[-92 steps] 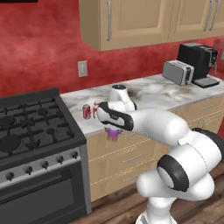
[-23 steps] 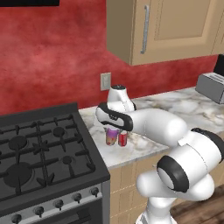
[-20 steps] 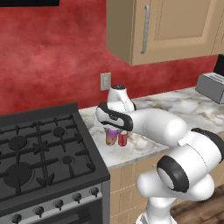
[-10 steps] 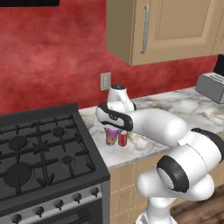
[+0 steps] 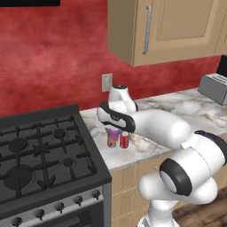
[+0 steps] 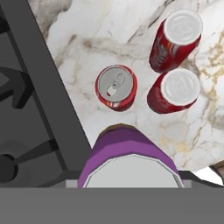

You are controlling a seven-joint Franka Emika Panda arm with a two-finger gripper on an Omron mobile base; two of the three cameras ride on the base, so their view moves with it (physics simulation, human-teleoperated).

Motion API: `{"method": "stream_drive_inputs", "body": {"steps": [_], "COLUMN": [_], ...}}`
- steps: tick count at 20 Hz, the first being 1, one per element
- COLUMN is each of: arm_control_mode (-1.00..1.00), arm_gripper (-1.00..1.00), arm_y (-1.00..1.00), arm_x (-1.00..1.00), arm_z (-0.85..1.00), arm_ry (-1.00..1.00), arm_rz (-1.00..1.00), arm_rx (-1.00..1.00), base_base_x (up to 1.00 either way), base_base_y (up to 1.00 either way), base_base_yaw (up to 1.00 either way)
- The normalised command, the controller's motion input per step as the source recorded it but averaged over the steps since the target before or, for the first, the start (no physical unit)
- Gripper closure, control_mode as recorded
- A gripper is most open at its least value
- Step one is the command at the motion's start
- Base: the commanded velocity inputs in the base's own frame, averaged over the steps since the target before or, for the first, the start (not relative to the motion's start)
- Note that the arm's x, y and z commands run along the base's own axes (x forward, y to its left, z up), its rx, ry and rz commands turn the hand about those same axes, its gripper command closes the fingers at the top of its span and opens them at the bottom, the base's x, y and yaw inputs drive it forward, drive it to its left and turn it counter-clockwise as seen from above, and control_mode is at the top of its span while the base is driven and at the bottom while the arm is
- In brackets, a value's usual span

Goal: Four empty soda cans are scattered around the kitchen. Gather all the cans and cluster them next to the stove for recycling.

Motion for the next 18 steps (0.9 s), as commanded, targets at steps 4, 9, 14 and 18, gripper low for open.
{"method": "stream_drive_inputs", "body": {"steps": [4,9,14,18], "arm_control_mode": [-1.00,-1.00,-1.00,-1.00], "arm_gripper": [1.00,1.00,1.00,1.00], "arm_y": [0.11,0.14,0.03,0.00], "arm_x": [0.00,0.00,0.07,0.23], "arm_z": [0.28,0.27,0.16,0.10], "arm_ry": [0.00,0.00,-0.03,-0.07], "arm_rz": [0.03,0.06,0.19,0.26], "arm_rx": [-0.04,-0.05,-0.01,0.00], "base_base_x": [0.00,0.00,0.00,0.00], "base_base_y": [0.00,0.00,0.00,0.00], "base_base_yaw": [0.00,0.00,0.00,0.00]}}
